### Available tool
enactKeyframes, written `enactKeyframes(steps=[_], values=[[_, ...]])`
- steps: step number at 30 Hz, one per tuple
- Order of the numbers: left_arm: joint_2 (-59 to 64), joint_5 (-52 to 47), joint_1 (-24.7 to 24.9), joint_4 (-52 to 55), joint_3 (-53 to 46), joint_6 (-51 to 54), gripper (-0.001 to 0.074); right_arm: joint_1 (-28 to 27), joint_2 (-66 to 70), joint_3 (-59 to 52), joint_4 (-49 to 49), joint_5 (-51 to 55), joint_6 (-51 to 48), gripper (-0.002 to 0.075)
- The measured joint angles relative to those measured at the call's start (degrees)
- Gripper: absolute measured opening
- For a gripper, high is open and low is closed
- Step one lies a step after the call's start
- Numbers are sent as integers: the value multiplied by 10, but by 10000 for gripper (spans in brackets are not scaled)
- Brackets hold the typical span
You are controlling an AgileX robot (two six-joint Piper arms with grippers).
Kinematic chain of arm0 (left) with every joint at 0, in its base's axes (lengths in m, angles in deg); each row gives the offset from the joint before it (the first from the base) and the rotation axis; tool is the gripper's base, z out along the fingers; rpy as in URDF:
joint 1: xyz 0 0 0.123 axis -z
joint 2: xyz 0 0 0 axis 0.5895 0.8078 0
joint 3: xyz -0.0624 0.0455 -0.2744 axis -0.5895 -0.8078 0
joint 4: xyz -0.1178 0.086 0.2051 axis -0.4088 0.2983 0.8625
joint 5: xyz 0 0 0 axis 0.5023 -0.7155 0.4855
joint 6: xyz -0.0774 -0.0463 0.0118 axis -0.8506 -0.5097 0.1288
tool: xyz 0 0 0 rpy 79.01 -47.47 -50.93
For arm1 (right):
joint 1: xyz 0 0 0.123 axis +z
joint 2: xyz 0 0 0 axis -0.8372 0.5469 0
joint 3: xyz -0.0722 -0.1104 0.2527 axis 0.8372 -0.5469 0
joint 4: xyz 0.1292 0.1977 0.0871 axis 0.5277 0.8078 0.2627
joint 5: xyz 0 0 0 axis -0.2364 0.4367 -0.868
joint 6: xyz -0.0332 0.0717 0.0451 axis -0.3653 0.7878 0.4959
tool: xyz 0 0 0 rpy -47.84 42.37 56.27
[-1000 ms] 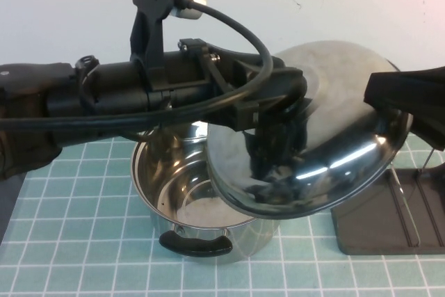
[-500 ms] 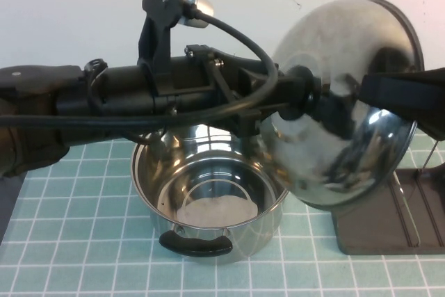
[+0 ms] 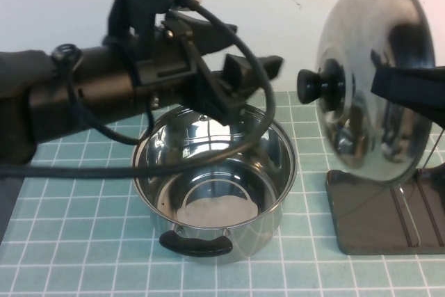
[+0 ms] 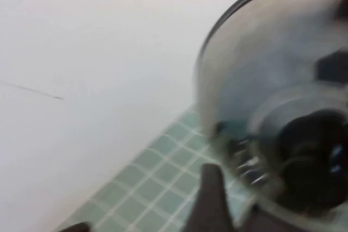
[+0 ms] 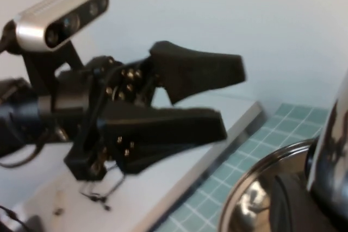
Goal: Put pot lid on rack
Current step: Place the pot lid on the pot rack
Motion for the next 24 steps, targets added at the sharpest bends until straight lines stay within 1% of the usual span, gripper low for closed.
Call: enactKeyframes(steps=[1,3,5,6,8,10,12,14,17,21,24], values=[[-12,19,0,29,0,-9,505,0,-15,5,-19,-9,0,49],[-33,49,0,85,0,-36,363,0,-44,16,-71,-29,12,48],[-54,66,0,146,0,-64,179,0,-79,28,-146,-50,43,48],[-61,69,0,172,0,-73,118,0,-96,31,-178,-59,64,48],[-76,70,0,211,-3,-99,50,0,-124,34,-258,-75,106,48],[-91,73,0,234,-15,-130,23,0,-136,32,-332,-85,152,48],[-106,88,0,254,-38,-160,12,0,-138,22,-373,-96,175,48],[-122,116,0,265,-75,-190,6,0,-134,9,-392,-118,180,48],[-152,189,0,269,-139,-217,3,0,-117,1,-397,-146,180,48],[-210,273,0,267,-220,-230,2,0,-77,-1,-394,-152,175,48],[-254,301,0,264,-265,-232,2,0,-38,-3,-366,-154,148,48]])
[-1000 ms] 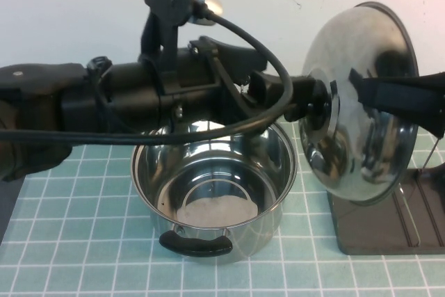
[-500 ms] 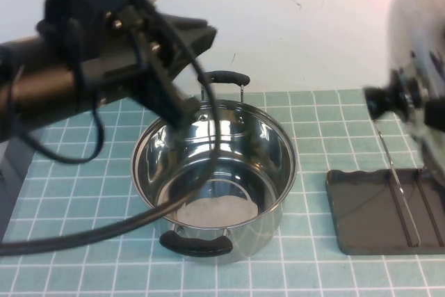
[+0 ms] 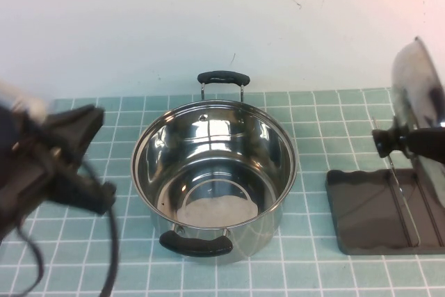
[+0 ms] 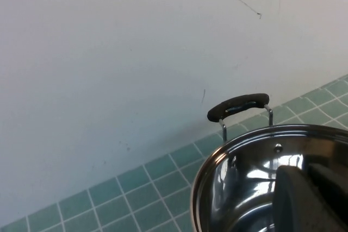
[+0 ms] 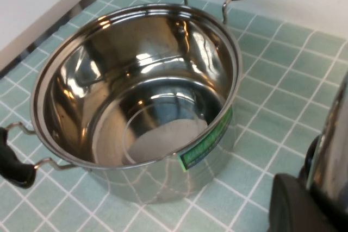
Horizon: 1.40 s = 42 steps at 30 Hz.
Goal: Put pot lid on rack
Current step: Place the pot lid on the pot rack
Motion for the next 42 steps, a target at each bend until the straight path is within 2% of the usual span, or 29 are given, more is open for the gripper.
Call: enactKeyframes(steps=[5,14,16,22,27,36,42], values=[[-62,13,0,-1,-47,-1,2,0,51,0,43,-9,-53,48],[-91,15,0,-1,-56,-3,1,0,65,0,46,-36,-63,53],[-91,15,0,-1,-56,-3,1,0,65,0,47,-36,-64,80],[-91,15,0,-2,-56,-4,1,0,65,0,52,-35,-65,239],[-91,15,0,-2,-56,-5,-1,0,60,0,52,-35,-67,271],[-111,18,0,-17,-56,39,-1,-1,-66,0,3,-45,-64,263],[-152,19,0,-71,-56,56,-1,-17,-196,0,-88,-45,14,262]])
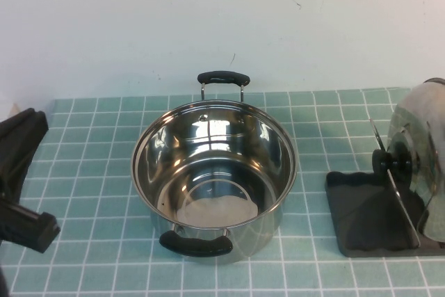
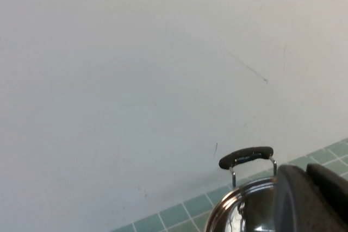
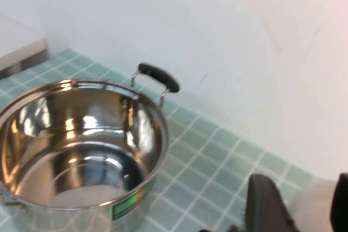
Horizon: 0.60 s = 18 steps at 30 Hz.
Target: Put pot lid on rack
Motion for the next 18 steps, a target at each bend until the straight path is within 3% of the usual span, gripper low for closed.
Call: enactKeyframes(steps=[8,15,18], values=[[-98,20,0,-76,-51,57,-1,-2,-137,0,-117,18,72,223],[-191,143,0,-267,-162,124,-1,-2,-237,0,-124,20,77,73],[-218,193,0,-298,-182,144,-1,-2,-275,1,-124,17,77,22]])
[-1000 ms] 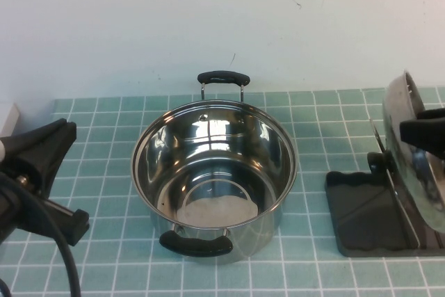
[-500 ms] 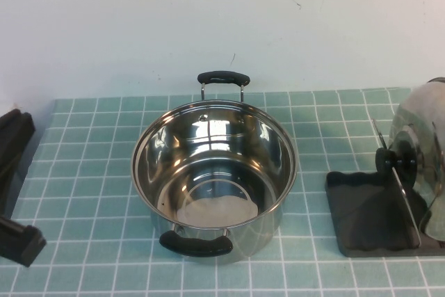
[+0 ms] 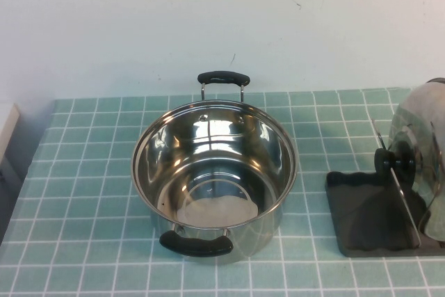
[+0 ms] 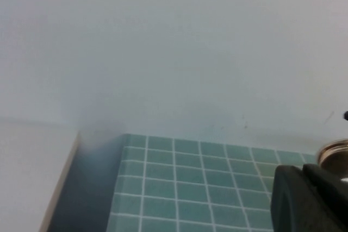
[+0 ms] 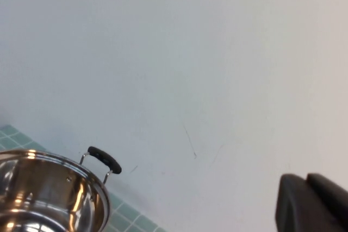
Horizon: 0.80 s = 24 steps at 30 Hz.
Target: Put pot lid on rack
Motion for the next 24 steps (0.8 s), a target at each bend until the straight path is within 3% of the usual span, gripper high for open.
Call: enactKeyframes(steps=[4,24], values=[[-14,38,0,-14,-13,6,-1,0,-40,-12,5,0,0,3],[-15,41,0,-16,-16,7,-2,0,-65,-207,24,-32,0,-1]])
